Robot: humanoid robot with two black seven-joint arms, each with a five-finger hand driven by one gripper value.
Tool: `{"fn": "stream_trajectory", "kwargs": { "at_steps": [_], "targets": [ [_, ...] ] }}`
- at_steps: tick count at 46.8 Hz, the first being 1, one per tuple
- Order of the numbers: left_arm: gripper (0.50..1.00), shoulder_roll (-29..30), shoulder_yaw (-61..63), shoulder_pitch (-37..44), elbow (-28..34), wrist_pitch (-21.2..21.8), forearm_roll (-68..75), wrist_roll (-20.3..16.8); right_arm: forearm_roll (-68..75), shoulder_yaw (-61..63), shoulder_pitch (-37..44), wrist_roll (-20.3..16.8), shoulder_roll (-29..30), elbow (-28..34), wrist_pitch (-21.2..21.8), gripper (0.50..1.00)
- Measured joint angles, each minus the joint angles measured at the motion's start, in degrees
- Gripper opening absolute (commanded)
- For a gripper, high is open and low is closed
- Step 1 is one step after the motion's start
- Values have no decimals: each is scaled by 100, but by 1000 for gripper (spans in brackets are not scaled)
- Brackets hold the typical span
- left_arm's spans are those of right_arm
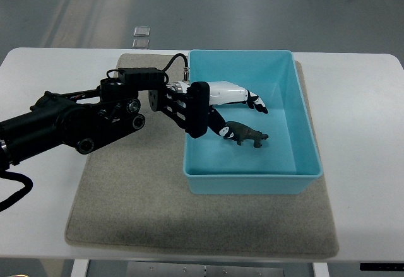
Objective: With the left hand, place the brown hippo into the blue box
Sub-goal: 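Raise the open left hand up out of the box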
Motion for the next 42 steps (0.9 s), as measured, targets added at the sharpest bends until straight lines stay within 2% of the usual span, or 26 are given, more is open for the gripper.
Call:
{"fn": "stream_trajectory", "kwargs": {
  "at_steps": [4, 7, 16, 20, 23, 26, 42],
  "targets": [
    [887, 19, -77, 8, -29, 72, -43, 0, 0, 0, 0, 0, 0, 0, 0, 936],
    [932, 25, -198, 9, -50, 171, -100, 0, 0, 0, 0, 0, 0, 0, 0, 936],
    [939, 48, -793, 82, -56, 336, -481, 0, 0, 0, 0, 0, 0, 0, 0, 936],
    [964, 58, -1015, 185, -48, 466, -810, 0, 0, 0, 0, 0, 0, 0, 0, 936],
    [966, 74, -1110, 253, -41, 641, -1078, 0, 0, 0, 0, 0, 0, 0, 0, 936],
    [992, 110, -1151, 285, -25, 838, -1376, 0, 0, 0, -1, 0, 0, 0, 0, 936],
    [992, 459, -1169, 383, 18, 2207, -3491, -5, 0, 0, 0, 0, 0, 0, 0, 936]
  ]
}}
